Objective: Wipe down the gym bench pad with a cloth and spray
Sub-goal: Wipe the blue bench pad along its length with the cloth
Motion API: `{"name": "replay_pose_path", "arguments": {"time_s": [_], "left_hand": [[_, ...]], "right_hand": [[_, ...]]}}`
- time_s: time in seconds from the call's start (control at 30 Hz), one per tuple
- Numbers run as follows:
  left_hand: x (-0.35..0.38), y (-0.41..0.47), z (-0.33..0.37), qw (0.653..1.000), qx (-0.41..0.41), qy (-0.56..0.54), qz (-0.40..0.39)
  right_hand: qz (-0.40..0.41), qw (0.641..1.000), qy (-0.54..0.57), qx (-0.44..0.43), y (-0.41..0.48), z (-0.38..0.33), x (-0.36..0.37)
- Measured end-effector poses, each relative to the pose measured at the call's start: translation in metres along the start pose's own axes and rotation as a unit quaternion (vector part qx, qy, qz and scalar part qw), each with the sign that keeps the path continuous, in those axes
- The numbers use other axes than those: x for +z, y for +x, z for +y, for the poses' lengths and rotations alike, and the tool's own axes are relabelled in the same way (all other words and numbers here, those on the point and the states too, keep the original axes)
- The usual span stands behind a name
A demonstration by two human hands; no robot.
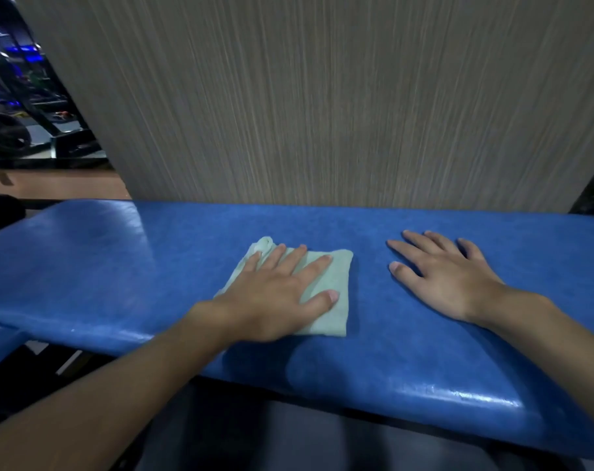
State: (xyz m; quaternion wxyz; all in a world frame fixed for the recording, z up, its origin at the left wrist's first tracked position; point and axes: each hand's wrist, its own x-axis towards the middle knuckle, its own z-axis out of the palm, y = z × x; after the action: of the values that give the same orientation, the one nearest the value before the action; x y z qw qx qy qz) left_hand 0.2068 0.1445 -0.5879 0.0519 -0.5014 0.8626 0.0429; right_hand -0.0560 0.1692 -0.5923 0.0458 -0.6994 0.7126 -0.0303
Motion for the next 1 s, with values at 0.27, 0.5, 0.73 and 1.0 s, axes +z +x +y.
{"name": "replay_pose_path", "arguments": {"time_s": [0.27,0.5,0.73,1.0], "left_hand": [[-0.023,0.142,-0.030,1.000,-0.018,-0.001,0.015],[-0.024,0.158,-0.034,0.998,-0.018,-0.026,0.060],[-0.012,0.078,-0.018,0.999,0.022,-0.017,0.042],[0.011,-0.054,0.000,0.997,0.031,0.007,0.076]], "right_hand": [[-0.005,1.000,-0.006,-0.003,-0.003,0.000,0.000],[-0.009,1.000,0.008,0.002,-0.005,-0.003,-0.002],[-0.010,1.000,0.018,0.001,-0.007,-0.003,-0.004],[0.014,0.999,0.020,-0.037,0.004,-0.030,-0.017]]}}
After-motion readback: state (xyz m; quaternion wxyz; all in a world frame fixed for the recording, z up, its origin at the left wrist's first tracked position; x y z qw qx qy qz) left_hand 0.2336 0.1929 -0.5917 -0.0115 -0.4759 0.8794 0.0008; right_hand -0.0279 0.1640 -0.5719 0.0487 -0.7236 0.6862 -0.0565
